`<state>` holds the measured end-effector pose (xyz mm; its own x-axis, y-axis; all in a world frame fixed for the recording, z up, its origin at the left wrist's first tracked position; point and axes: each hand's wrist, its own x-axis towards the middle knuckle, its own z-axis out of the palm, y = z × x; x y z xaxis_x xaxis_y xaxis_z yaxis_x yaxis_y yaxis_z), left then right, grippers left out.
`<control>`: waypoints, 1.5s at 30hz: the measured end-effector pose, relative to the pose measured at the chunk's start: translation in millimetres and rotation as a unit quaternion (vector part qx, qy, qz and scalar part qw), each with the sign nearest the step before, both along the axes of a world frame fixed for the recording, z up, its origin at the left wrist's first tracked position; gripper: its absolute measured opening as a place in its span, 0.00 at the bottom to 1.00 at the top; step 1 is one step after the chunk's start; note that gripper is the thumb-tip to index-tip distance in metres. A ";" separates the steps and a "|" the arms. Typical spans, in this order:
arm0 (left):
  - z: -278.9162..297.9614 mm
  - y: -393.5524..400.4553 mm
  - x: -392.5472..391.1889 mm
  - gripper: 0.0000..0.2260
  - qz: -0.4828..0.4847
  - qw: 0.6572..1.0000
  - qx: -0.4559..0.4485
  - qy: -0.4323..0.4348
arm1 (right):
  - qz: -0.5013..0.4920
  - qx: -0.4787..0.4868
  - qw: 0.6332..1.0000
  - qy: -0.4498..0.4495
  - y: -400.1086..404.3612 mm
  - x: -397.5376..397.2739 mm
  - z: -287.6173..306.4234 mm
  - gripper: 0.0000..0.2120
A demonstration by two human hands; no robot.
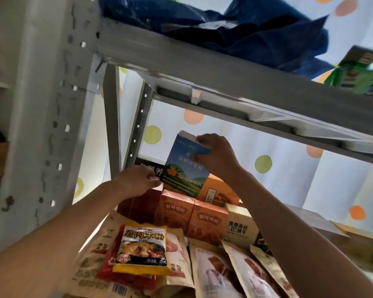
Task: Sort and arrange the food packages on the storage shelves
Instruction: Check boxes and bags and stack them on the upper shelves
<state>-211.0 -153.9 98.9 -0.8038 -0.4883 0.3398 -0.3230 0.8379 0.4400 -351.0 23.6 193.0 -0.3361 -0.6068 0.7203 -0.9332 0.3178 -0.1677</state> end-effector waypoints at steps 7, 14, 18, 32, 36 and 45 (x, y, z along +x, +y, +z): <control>6.9 13.2 8.1 0.20 -0.061 0.983 0.093 0.145 | 0.072 -0.072 0.980 -0.173 18.0 2.6 2.1 0.20; 0.6 17.2 19.7 0.05 -0.070 0.956 0.172 0.229 | 0.094 -0.071 0.957 -0.264 22.7 6.8 1.4 0.15; 1.8 12.7 27.7 0.01 -0.063 0.928 0.247 0.273 | 0.096 -0.035 0.961 -0.258 23.3 5.6 0.7 0.16; 15.7 18.4 28.6 0.19 -0.061 0.874 0.327 0.355 | 0.079 0.004 0.997 -0.008 30.1 15.9 -17.6 0.29; 14.7 23.4 25.4 0.17 -0.069 0.892 0.292 0.339 | 0.068 -0.005 0.997 -0.046 28.2 11.1 -15.8 0.28; -2.4 13.0 11.0 0.19 -0.076 0.989 0.061 0.112 | 0.033 -0.050 0.998 -0.027 18.5 -9.2 -8.7 0.23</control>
<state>-200.1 -140.9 96.5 -0.7821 -0.4161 0.4639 -0.0799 0.8053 0.5875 -360.2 42.1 184.3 -0.3383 -0.5551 0.7599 -0.9401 0.2349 -0.2469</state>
